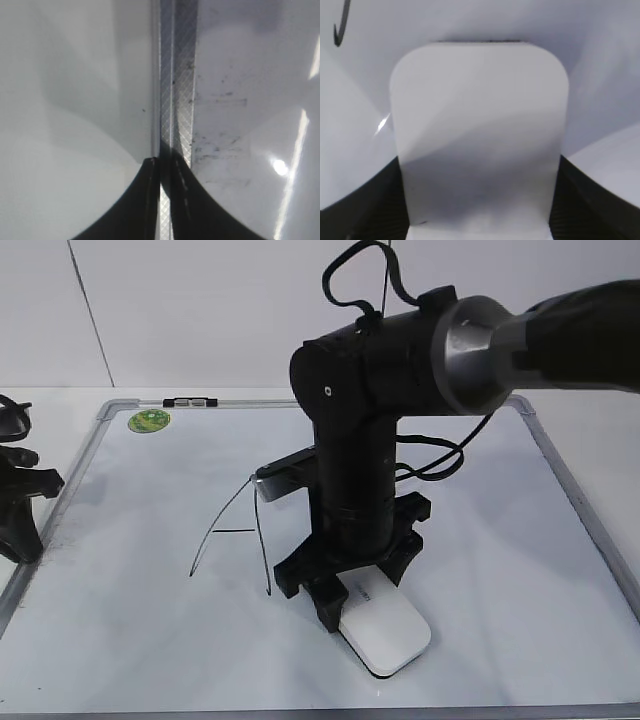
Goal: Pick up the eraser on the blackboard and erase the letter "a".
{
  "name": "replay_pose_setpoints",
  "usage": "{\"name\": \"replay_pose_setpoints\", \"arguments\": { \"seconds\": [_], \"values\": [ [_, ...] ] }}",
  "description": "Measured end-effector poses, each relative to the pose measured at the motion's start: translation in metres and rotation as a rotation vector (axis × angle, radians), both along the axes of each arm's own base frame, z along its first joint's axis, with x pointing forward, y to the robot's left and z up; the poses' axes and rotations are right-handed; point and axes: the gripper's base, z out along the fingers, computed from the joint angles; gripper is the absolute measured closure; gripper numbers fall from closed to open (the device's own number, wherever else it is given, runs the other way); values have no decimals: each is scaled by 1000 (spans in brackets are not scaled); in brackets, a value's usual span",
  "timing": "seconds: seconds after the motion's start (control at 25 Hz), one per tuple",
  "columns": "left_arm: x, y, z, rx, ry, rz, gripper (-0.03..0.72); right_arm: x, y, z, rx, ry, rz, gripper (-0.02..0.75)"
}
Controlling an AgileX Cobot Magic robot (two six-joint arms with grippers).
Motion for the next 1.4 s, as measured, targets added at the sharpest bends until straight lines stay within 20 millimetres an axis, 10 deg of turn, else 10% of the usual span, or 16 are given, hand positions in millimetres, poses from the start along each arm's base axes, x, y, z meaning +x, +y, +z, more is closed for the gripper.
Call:
{"name": "replay_pose_setpoints", "arguments": {
  "seconds": [0.88, 1.4],
  "values": [
    [0, 0, 0, -1, 4, 0, 655, 35, -49, 4, -25, -33, -196, 210],
    [0, 0, 0, -1, 4, 0, 655, 40, -83, 87, -39, -405, -331, 210]
  ]
}}
